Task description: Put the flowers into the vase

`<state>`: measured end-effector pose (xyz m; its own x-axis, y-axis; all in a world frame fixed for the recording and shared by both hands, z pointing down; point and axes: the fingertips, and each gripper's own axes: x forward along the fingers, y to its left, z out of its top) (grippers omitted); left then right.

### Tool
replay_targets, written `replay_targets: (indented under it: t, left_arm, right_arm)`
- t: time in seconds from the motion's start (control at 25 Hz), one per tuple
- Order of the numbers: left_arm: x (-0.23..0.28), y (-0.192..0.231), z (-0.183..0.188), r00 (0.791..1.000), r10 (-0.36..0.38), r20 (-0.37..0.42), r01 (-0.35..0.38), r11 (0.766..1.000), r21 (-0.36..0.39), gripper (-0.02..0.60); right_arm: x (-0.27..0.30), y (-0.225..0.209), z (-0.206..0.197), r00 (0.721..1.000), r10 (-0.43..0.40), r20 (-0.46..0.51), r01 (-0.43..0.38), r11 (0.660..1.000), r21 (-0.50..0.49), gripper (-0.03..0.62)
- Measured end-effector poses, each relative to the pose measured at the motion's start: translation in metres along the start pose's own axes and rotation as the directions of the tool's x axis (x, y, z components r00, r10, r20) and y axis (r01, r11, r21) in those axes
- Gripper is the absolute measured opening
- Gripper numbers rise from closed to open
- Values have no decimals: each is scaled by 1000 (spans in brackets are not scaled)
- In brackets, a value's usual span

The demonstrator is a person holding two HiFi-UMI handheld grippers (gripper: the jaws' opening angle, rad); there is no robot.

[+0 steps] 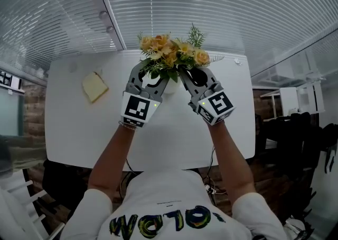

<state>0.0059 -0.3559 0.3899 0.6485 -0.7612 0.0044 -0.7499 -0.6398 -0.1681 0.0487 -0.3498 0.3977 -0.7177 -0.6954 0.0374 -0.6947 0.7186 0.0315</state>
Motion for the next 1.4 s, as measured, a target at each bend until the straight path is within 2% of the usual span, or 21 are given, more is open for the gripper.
replay_targets:
  t: [0.12, 0.24, 0.4, 0.56, 0.8, 1.12, 1.4]
  left_arm:
    - [0, 1, -1, 1000, -10, 0, 10, 1000, -20, 197]
    - [-1, -1, 2, 999, -34, 2, 35, 998, -49, 233]
    - [-6, -3, 1, 999, -49, -15, 48, 996, -70, 255]
    - [-12, -6, 5, 998, -60, -8, 58, 989, -133, 265]
    - [-21, -17, -8, 997, -59, -52, 49, 983, -177, 293]
    - [-44, -16, -26, 994, -40, -98, 15, 970, -244, 296]
    - [-73, -25, -18, 997, -9, -80, -15, 953, -301, 293]
  right_arm:
    - [1, 0, -1, 1000, 0, -6, 0, 1000, 7, 46]
    - [-1, 0, 1, 1000, -3, -5, 3, 1000, 17, 64]
    - [-5, 1, 4, 1000, -5, -11, 6, 1000, 27, 126]
    - [-10, 0, 6, 1000, -17, -24, 18, 999, 42, 190]
    - [-29, -5, 2, 999, -39, -30, 42, 996, 84, 224]
    - [-41, -1, -7, 995, -71, -65, 78, 989, 123, 224]
    - [-64, 15, -13, 992, -71, -102, 84, 988, 129, 197]
